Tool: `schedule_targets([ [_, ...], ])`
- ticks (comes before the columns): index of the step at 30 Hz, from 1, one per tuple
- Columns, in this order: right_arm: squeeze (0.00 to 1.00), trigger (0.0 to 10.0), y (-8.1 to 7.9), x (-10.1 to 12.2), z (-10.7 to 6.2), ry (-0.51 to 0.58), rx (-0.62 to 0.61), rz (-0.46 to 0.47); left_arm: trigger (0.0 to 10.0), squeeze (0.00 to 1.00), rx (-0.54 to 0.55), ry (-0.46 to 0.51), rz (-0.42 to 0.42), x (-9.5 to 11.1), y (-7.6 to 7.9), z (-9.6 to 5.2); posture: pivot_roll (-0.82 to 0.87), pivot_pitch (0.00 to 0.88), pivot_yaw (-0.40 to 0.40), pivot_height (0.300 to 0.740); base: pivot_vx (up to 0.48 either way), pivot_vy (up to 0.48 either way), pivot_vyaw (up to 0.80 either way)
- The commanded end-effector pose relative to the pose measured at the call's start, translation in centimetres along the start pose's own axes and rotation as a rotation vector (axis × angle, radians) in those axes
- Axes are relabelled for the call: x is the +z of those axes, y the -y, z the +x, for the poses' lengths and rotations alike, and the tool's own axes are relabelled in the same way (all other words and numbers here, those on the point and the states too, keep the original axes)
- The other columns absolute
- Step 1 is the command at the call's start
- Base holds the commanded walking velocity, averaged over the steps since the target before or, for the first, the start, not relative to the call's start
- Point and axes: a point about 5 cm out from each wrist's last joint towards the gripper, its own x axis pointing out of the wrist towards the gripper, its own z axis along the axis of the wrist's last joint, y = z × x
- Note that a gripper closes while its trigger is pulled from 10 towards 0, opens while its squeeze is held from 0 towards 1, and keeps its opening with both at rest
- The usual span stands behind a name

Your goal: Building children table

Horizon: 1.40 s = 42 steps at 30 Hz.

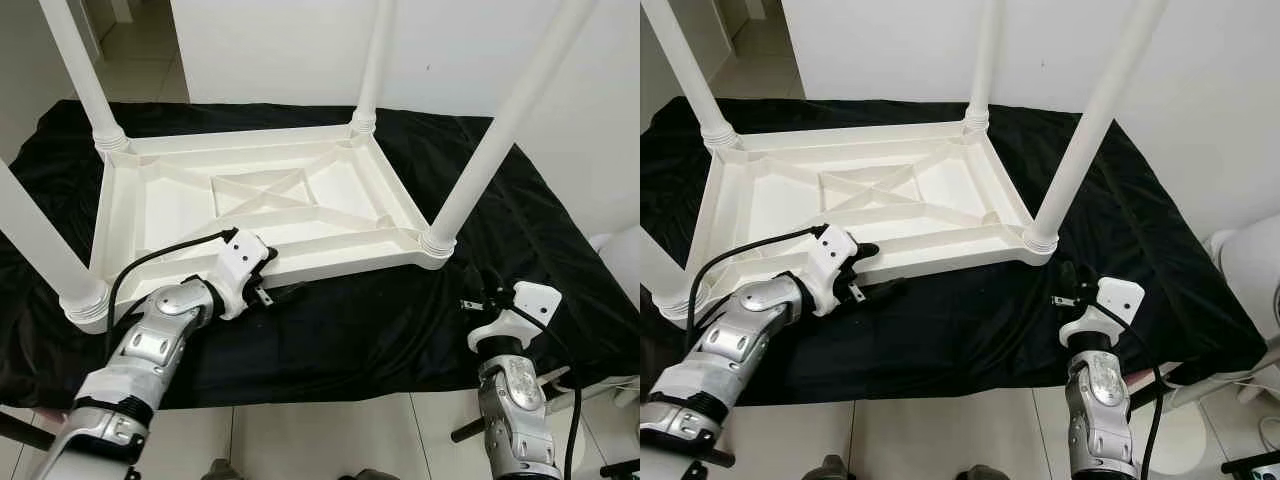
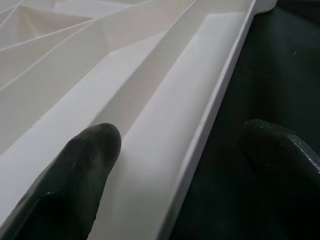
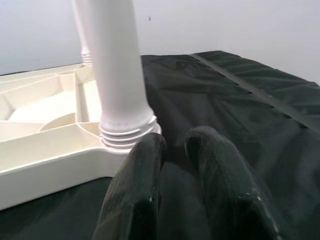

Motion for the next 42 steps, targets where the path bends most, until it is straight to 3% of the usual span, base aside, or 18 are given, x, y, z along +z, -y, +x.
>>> schedule_targets([
  [1, 0.0, 10.0, 0.5, 0.2, 0.0, -0.005, -0.008, -0.018, 10.0, 0.0, -0.151, -0.04, -0.004, -1.0, 0.9, -0.9, 0.02, 0.0, -0.045, 0.74, 0.0, 0.0, 0.0],
  [3, 0.0, 10.0, 0.6, 0.2, 0.0, -0.005, -0.008, -0.02, 10.0, 0.0, -0.176, -0.05, 0.005, -1.1, 1.0, -1.2, 0.02, 0.0, -0.045, 0.74, 0.0, 0.0, 0.0],
  [4, 0.0, 10.0, 0.7, 0.2, 0.1, -0.005, -0.009, -0.023, 8.4, 0.0, -0.178, -0.067, -0.008, -1.3, 0.8, -1.4, 0.02, 0.0, -0.047, 0.74, 0.0, 0.0, 0.0],
  [5, 0.0, 10.0, 0.7, 0.2, 0.1, -0.005, -0.009, -0.023, 8.4, 0.0, -0.178, -0.067, -0.008, -1.3, 0.8, -1.4, 0.02, 0.0, -0.047, 0.74, 0.0, 0.0, 0.0],
  [6, 0.0, 10.0, 0.8, 0.3, 0.1, -0.005, -0.008, -0.025, 4.5, 0.0, -0.162, -0.082, -0.018, -1.5, 0.4, -1.5, 0.03, 0.0, -0.048, 0.74, 0.0, 0.0, 0.0],
  [7, 0.0, 10.0, 0.8, 0.3, 0.2, -0.006, -0.006, -0.031, 1.3, 0.0, -0.145, -0.093, -0.018, -1.6, 0.1, -1.5, 0.03, 0.0, -0.049, 0.74, 0.0, 0.0, 0.0],
  [9, 0.0, 10.0, 0.8, 0.3, 0.2, -0.006, -0.006, -0.031, 1.3, 0.0, -0.145, -0.093, -0.018, -1.6, 0.1, -1.5, 0.03, 0.0, -0.049, 0.74, 0.0, 0.0, 0.0],
  [10, 0.0, 10.0, 0.8, 0.3, 0.3, -0.004, -0.007, -0.034, 0.0, 0.0, -0.149, -0.092, -0.014, -1.5, 0.0, -1.4, 0.03, 0.0, -0.048, 0.74, 0.0, 0.0, 0.0],
  [21, 0.0, 10.0, 1.0, 0.5, 0.5, 0.001, -0.015, -0.045, 0.0, 0.0, -0.178, -0.069, -0.013, -0.9, 0.5, -1.0, 0.02, 0.0, -0.033, 0.74, 0.0, 0.0, 0.0],
  [35, 0.0, 10.0, 0.6, 0.6, 0.7, 0.008, -0.018, -0.045, 0.0, 0.0, -0.246, 0.095, -0.038, 2.1, 4.6, 3.1, 0.01, 0.003, -0.024, 0.74, 0.0, 0.0, 0.0],
  [37, 0.0, 10.0, 0.6, 0.6, 0.7, 0.008, -0.018, -0.045, 0.0, 0.0, -0.246, 0.095, -0.038, 2.1, 4.6, 3.1, 0.01, 0.003, -0.024, 0.74, 0.0, 0.0, 0.0],
  [41, 0.0, 10.0, 0.4, 0.6, 0.9, 0.011, -0.018, -0.042, 0.0, 0.0, -0.224, 0.127, -0.037, 2.8, 5.4, 4.6, 0.0, 0.003, -0.023, 0.74, 0.0, 0.0, 0.0],
  [42, 0.0, 10.0, 0.4, 0.6, 0.9, 0.011, -0.019, -0.043, 1.4, 0.0, -0.213, 0.135, -0.036, 3.1, 5.5, 5.0, 0.0, 0.003, -0.023, 0.74, 0.0, 0.0, 0.0],
])
